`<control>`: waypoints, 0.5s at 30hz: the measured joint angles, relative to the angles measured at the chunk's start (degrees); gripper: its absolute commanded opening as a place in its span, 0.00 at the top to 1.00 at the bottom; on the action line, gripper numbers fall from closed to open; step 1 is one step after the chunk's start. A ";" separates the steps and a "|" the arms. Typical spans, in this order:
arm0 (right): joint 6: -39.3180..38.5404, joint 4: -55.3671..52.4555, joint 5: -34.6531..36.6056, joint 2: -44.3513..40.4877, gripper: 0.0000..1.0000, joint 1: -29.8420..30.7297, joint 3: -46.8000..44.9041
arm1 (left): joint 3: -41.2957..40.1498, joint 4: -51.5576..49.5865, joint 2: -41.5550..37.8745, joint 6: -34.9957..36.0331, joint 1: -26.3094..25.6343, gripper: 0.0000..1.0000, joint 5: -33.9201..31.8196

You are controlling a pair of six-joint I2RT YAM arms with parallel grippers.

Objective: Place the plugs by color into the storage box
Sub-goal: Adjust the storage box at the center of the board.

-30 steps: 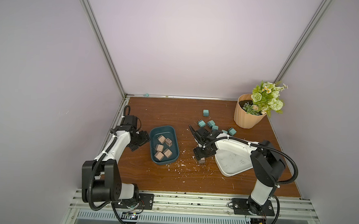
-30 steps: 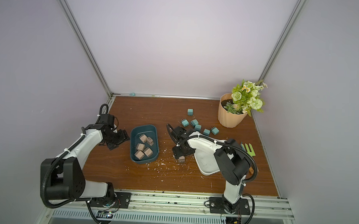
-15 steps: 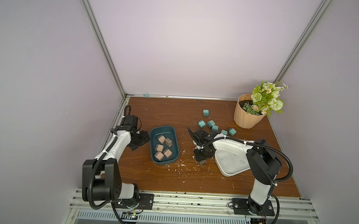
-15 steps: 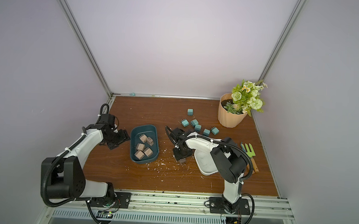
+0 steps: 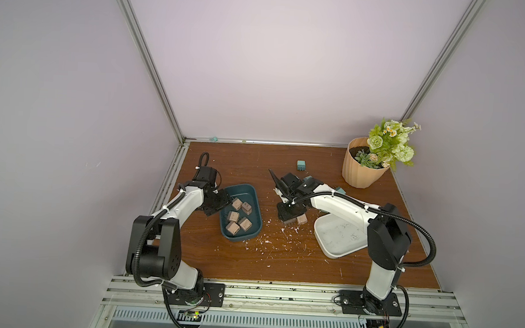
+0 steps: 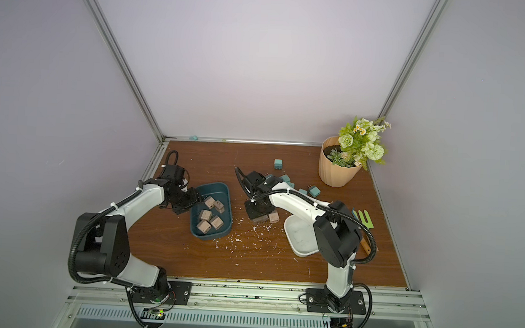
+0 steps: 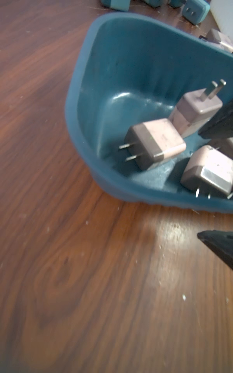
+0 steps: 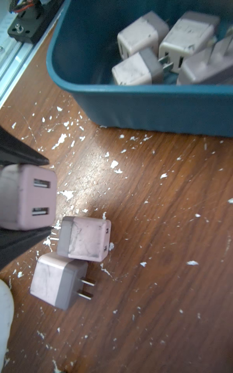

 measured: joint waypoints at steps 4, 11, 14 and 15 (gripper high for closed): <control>-0.15 -1.70 -0.37 1.66 0.55 0.42 5.95 | 1.55 0.66 2.95 0.02 -3.04 0.26 0.37; -1.46 -3.96 -2.99 10.60 0.55 3.50 20.90 | 4.02 0.76 3.80 -0.15 -3.89 0.26 0.02; -2.45 -4.94 -3.48 15.52 0.55 5.75 27.30 | 5.33 -0.02 3.72 0.00 -3.74 0.26 -0.76; -2.71 -5.42 -3.74 17.05 0.55 6.54 29.16 | 5.51 -0.35 3.48 0.09 -3.28 0.26 -1.07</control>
